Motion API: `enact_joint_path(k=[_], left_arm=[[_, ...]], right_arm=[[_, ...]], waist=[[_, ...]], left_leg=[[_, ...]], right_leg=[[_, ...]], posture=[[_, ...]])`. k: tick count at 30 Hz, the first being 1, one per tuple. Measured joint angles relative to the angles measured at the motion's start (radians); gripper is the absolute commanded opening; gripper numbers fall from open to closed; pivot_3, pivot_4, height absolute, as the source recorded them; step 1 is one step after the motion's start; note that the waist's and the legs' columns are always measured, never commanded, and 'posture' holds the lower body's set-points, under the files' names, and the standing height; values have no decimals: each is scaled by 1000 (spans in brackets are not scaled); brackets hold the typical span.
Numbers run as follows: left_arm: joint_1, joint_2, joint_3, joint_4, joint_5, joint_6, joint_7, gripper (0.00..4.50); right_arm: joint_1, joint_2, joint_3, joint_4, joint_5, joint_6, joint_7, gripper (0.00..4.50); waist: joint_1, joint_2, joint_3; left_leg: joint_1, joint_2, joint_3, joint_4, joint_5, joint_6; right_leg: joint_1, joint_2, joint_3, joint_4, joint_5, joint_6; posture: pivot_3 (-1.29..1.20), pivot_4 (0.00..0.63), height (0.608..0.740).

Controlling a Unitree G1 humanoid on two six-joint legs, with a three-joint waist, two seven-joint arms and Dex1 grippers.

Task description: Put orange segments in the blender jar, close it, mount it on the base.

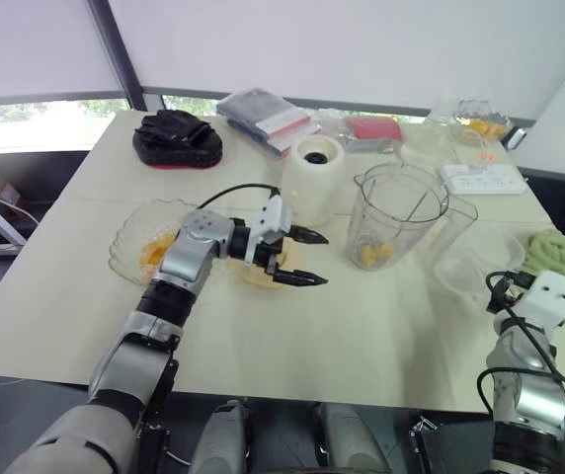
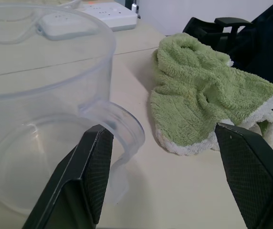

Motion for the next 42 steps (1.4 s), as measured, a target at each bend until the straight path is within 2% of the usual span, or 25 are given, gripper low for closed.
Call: enact_joint_path(k=[1,2,5,8,22,32,42], left_arm=[[0,0,0,0,3,-3,3,3944],[0,0,0,0,3,-3,3,3944],[0,0,0,4,7,-8,5,3944],[-1,-3,0,6,8,-13,5,3944],[-7,-8,0,30,10,-31,7,3944],[-29,-17,0,65,20,-48,5,3944],[-44,-43,0,97,23,-66,3,3944]], right_arm=[[-8,0,0,11,-1,-3,0,1599],[-9,0,0,12,-1,-3,0,1451],[-15,0,0,20,-7,-18,3,342],[-35,-1,1,12,0,-44,16,342],[51,44,-19,-88,21,-53,15,342],[53,52,-124,-338,97,80,-43,342],[-91,-116,-274,-502,186,276,-70,342]], waist=[[0,0,0],[0,0,0],[2,0,0],[3,0,0],[4,0,0],[4,2,1],[4,2,2]], left_leg=[[0,0,0,0,0,0],[0,0,0,0,0,0],[0,0,0,-1,0,0],[0,0,0,-1,0,0],[0,0,0,-1,0,0],[-1,0,-2,-2,0,0],[-1,0,-1,-2,0,0]], right_leg=[[0,0,0,0,0,0],[0,0,0,0,0,0],[0,0,0,0,0,0],[0,0,0,0,0,0],[0,0,-1,-1,0,0],[-1,-1,0,-1,0,0],[-1,0,0,-2,0,0]], posture=[[0,150,740],[0,150,740],[0,150,740],[0,150,740],[0,150,740],[0,150,740],[0,150,740]])
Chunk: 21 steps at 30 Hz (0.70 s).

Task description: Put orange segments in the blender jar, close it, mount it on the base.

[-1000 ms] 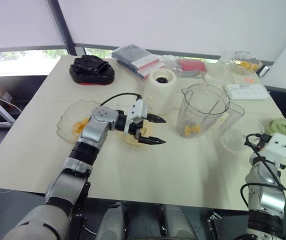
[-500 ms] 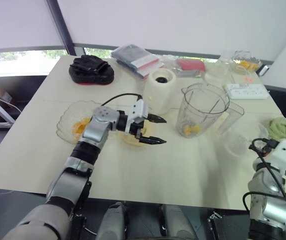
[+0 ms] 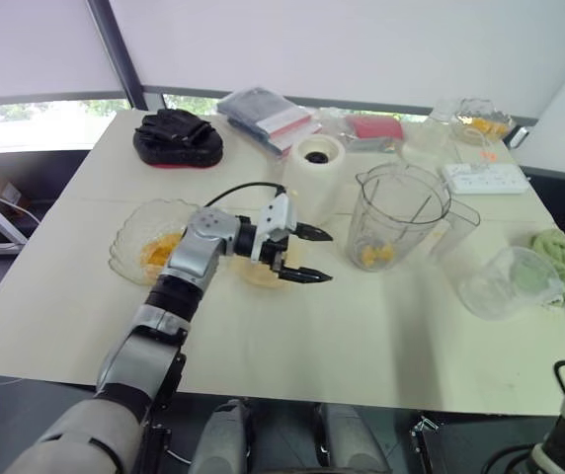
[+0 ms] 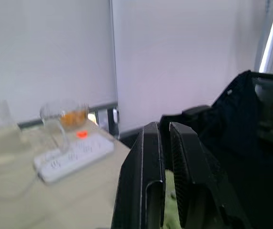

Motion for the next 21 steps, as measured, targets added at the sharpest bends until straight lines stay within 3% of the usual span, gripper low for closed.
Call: enact_joint_path(k=[14,21], left_arm=[[0,5,0,3,4,-3,-4,3944],[12,21,0,-18,5,0,-6,3944]], right_arm=[[203,158,45,-64,-48,-15,14,342],[243,185,39,47,-32,-79,79,342]], waist=[[0,0,0],[-3,1,0]], left_leg=[[-1,0,0,-1,0,0],[-1,0,0,-1,0,0]], right_leg=[[-1,-1,1,-1,0,0],[-2,-1,1,-1,0,0]], posture=[[0,150,740],[0,150,740]])
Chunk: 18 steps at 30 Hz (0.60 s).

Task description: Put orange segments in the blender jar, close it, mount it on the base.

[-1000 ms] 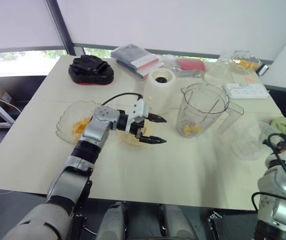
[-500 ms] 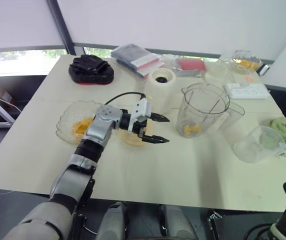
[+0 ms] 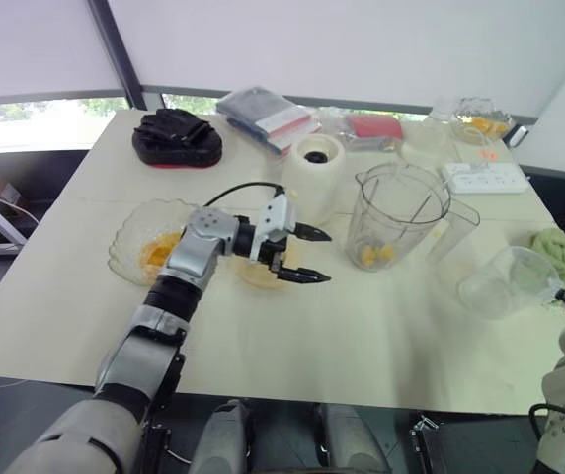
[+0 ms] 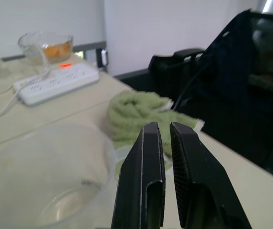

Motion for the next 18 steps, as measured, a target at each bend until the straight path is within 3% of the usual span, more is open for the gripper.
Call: enact_joint_path(k=[12,18], left_arm=[[43,42,0,-78,0,36,12,3944],[65,52,0,-110,0,49,28,3944]], right_arm=[[50,-77,-10,329,45,-181,235,342],[58,-80,-1,359,59,-198,267,342]], waist=[[1,0,0],[-2,1,0]], left_leg=[[0,0,0,0,0,0],[0,0,0,0,0,0]], right_leg=[[0,0,0,0,0,0],[0,0,0,0,0,0]], posture=[[0,150,740],[0,150,740]])
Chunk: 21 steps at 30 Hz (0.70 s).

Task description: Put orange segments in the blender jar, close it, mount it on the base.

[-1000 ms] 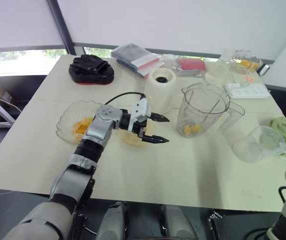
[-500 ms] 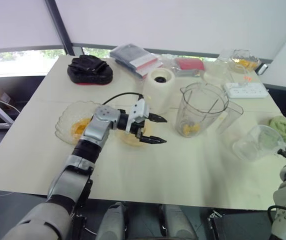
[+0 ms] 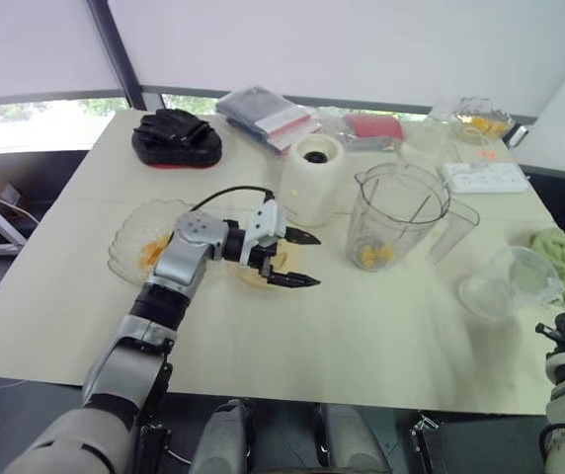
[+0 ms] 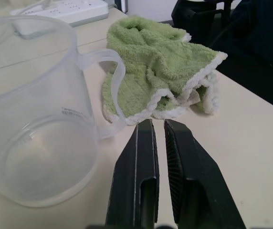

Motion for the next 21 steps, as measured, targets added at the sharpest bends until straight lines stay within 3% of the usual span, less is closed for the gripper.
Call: enact_joint_path(k=[21], left_arm=[[2,6,0,-6,0,13,21,3944]], right_arm=[[31,40,128,-44,19,31,20,342]], waist=[[1,0,0]], left_leg=[[0,1,0,0,0,0]], right_leg=[[0,-1,0,0,0,0]], posture=[[0,150,740]])
